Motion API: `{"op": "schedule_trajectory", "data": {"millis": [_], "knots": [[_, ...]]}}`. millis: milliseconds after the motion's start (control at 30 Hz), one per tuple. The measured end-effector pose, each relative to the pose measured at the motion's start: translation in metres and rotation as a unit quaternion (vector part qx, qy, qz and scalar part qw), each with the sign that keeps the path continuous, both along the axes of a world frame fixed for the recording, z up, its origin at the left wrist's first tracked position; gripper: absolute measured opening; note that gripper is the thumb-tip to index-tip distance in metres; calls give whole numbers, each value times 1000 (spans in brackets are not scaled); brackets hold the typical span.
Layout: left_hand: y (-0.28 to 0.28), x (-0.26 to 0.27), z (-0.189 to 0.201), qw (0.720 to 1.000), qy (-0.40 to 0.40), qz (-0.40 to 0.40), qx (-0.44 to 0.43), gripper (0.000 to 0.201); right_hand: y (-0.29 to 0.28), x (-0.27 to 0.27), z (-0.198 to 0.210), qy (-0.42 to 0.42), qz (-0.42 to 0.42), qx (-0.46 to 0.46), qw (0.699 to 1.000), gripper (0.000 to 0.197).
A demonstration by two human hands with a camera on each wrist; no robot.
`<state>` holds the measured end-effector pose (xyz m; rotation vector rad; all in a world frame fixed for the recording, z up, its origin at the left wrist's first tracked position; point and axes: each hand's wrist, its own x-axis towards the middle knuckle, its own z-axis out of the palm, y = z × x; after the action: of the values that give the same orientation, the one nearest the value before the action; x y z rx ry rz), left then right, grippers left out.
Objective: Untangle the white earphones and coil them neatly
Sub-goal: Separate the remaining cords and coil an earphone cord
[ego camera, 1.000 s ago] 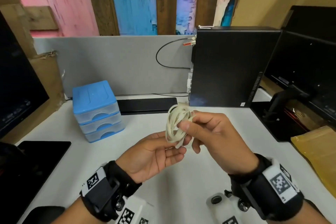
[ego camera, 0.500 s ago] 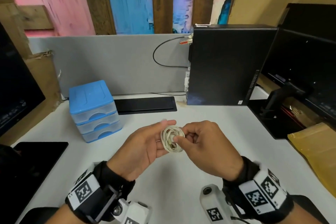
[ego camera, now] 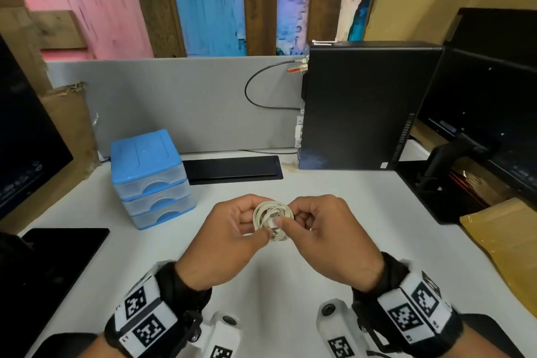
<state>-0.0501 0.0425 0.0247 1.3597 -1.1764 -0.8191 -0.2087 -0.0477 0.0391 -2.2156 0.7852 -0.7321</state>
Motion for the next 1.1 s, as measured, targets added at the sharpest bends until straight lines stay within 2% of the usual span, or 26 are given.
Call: {"op": "schedule_trajectory", "data": {"millis": [200,467,567,800,900,1100], "knots": [[1,6,10,999,53,-8,8,35,-3,0,-1,-13,-16,-10,1000,27],[1,6,9,999,27,25,11,32,4,2,-5,-44,-20,-42,998,31],[2,13,11,1000,-1,8,-1,31,3,2,-5,-49,-16,-39,998,32],[1,15,9,999,-3,-38,-4,20,3,2,-6,-45,14,-31,998,27],[-1,18,8,999,8,-36,-17,12,2,3,-6,-55,14,-29,998,27],[1,15,11,998,35,-55,-23,11,3,2,-4,-82,7,-23,996,20]]}}
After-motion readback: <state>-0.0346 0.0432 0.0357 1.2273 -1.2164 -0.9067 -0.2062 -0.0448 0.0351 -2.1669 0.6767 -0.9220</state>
